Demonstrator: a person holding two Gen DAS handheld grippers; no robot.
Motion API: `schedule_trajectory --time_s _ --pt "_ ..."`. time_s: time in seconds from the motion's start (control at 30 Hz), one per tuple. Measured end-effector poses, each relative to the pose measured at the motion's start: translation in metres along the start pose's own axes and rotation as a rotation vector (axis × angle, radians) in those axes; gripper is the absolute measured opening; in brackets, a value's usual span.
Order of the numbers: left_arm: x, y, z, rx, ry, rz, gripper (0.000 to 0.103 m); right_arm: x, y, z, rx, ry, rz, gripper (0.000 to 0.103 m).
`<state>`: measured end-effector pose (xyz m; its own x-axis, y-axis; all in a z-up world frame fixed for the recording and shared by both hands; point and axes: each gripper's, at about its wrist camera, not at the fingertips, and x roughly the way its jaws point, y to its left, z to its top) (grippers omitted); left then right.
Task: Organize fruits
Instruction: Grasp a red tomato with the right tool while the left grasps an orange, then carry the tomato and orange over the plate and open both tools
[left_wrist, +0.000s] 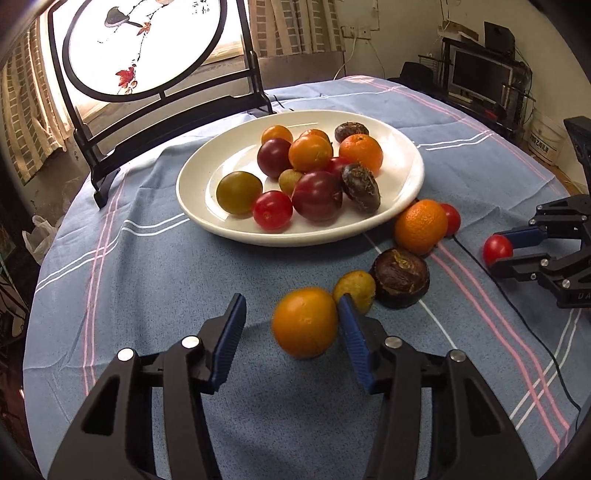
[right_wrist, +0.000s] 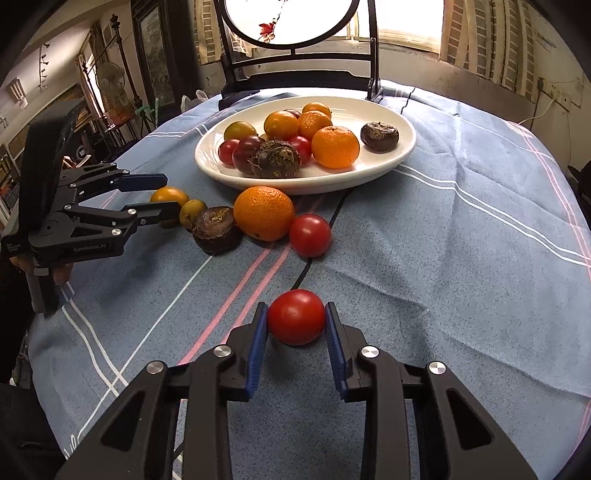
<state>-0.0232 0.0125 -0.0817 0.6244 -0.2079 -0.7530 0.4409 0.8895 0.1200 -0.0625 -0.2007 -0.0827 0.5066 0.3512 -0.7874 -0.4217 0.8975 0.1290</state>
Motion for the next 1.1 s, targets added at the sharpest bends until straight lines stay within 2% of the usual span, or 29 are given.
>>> schedule_trajectory --time_s 0.03,0.07,0.2,0.33,0.4,0.57,0.73,0.9,1.1 --pt "0.001 0.0 0.0 0.003 -0.002 -0.007 0.045 0.0 0.0 0.0 0.002 0.0 -0.001 0.031" --pt "0.0 -0.001 0.0 0.003 -0.001 -0.023 0.034 -0.001 0.0 0.0 0.004 -0.001 0.0 0.031" --pt "-0.006 -0.012 -0.004 0.046 -0.005 0.019 0.035 -0.004 0.002 -0.002 0.004 -0.005 0.0 0.031" --pt "-0.021 -0.013 -0.009 0.015 -0.012 -0.01 0.034 -0.014 0.002 -0.003 0.013 -0.027 0.004 0.031" --pt "-0.03 -0.017 -0.01 0.019 -0.024 0.018 0.034 -0.019 0.004 -0.004 0.012 -0.036 0.008 0.031" --pt "-0.056 -0.031 -0.009 -0.032 -0.059 0.064 0.034 -0.026 0.017 -0.007 0.011 -0.044 0.051 0.031" --pt "-0.072 -0.048 -0.013 -0.074 -0.083 0.098 0.034 -0.031 0.05 -0.015 -0.038 -0.043 0.1 0.031" --pt "-0.079 -0.051 -0.01 -0.131 -0.1 0.143 0.034 -0.034 0.069 -0.014 -0.054 -0.055 0.097 0.031" --pt "-0.09 -0.038 0.0 -0.158 -0.126 0.172 0.034 -0.055 0.07 0.001 -0.051 -0.125 0.075 0.031"
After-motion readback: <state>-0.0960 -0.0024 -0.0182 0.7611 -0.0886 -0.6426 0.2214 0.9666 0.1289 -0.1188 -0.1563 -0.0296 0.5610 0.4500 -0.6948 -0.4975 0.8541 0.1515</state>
